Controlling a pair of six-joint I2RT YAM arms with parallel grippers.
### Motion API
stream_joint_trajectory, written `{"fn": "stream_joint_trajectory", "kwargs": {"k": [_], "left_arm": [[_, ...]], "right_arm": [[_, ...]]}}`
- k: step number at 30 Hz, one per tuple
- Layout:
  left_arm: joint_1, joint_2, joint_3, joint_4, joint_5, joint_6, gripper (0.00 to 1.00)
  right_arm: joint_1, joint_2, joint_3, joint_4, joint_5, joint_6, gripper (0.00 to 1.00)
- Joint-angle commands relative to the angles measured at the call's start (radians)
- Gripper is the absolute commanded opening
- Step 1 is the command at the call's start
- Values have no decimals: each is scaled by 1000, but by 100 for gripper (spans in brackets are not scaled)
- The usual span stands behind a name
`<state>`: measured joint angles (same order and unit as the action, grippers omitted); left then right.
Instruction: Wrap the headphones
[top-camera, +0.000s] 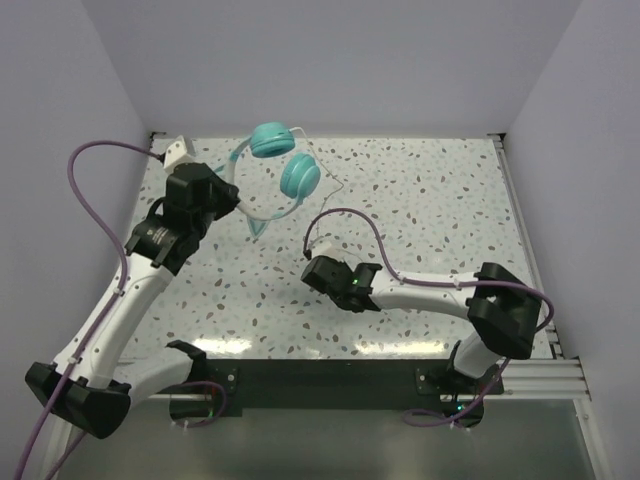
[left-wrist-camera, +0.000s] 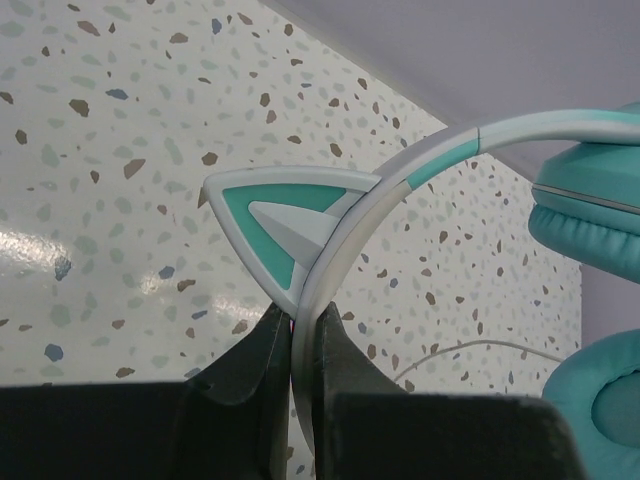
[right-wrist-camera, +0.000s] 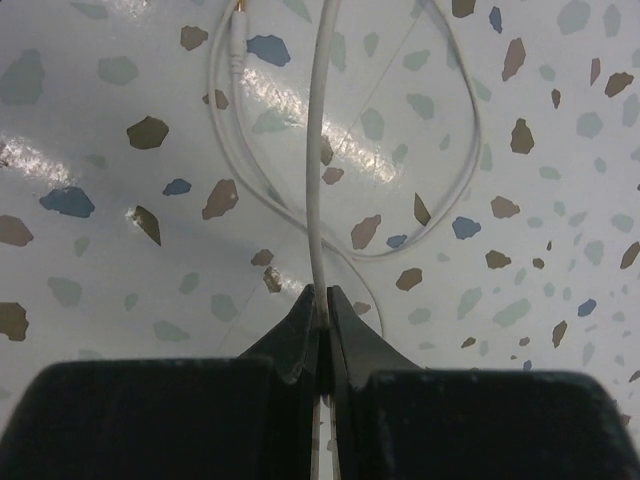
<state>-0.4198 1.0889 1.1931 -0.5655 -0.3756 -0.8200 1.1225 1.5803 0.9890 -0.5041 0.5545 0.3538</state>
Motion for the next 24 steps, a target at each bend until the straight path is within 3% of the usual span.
{"fn": "stream_joint_trajectory", "kwargs": {"k": [1, 5, 14, 24], "left_arm": [[76, -72, -15, 99, 179, -48, 0], [147, -89, -30, 128, 335, -60, 0], [157, -66, -4, 153, 452, -82, 0], [185, -24, -32, 256, 564, -166, 0]], "right_arm": [[-32, 50, 76, 58, -19, -67, 0], [-61, 105, 115, 99, -89, -98, 0], [-61, 306, 272, 102, -163, -131, 0], [-27, 349, 266, 154, -252, -147, 0]]}}
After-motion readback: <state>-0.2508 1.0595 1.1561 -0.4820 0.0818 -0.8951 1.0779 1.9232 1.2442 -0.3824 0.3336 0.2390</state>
